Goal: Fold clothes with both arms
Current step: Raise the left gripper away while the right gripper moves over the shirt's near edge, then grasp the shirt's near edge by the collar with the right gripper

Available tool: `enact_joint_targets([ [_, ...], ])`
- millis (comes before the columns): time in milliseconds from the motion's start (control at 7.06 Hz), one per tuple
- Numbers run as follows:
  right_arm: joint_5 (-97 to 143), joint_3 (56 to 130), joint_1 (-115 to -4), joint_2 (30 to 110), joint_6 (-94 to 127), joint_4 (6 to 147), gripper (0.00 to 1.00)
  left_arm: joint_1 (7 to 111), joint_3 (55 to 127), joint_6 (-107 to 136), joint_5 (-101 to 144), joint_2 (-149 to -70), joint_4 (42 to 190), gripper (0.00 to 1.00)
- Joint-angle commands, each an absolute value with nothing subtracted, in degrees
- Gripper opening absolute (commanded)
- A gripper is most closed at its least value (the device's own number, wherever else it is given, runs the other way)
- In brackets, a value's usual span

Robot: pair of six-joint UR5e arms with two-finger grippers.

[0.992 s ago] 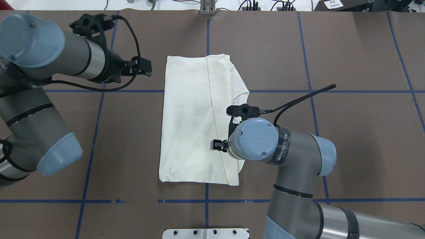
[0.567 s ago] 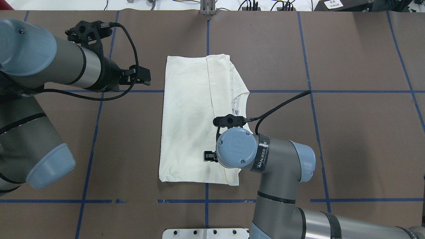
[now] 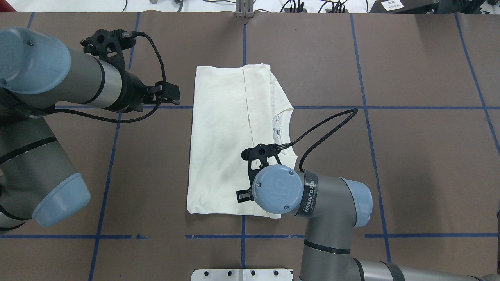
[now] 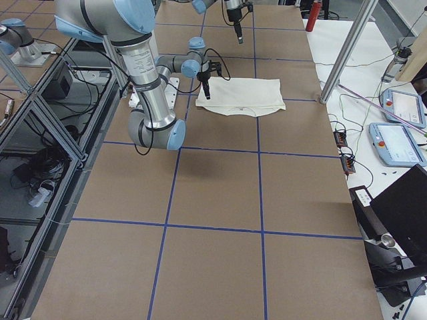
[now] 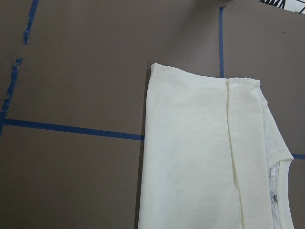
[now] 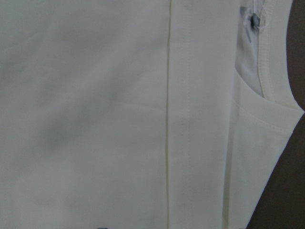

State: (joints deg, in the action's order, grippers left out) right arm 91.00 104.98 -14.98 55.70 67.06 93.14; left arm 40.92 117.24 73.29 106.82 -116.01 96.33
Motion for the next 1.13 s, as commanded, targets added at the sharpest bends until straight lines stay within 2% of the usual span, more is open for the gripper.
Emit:
enact_joint_targets([
  [0, 86.6, 107.2, -12.0, 57.7, 60.0, 92.9, 0.77, 40.7, 117.1, 73.2, 106.7, -115.9, 96.3, 1.0],
  [425, 82.1, 108.7, -8.4, 60.5, 59.7, 92.8, 0.69, 40.7, 116.9, 73.2, 106.9, -116.0, 96.4, 1.0],
  [708, 82.0, 108.8, -8.4, 60.9, 59.7, 92.8, 0.49, 40.3, 116.8, 73.2, 106.9, -116.0, 96.4, 1.0],
  [992, 81.9, 108.7, -7.8, 61.5, 59.7, 92.8, 0.49, 40.3, 116.8, 73.2, 106.9, -116.0, 96.4, 1.0],
])
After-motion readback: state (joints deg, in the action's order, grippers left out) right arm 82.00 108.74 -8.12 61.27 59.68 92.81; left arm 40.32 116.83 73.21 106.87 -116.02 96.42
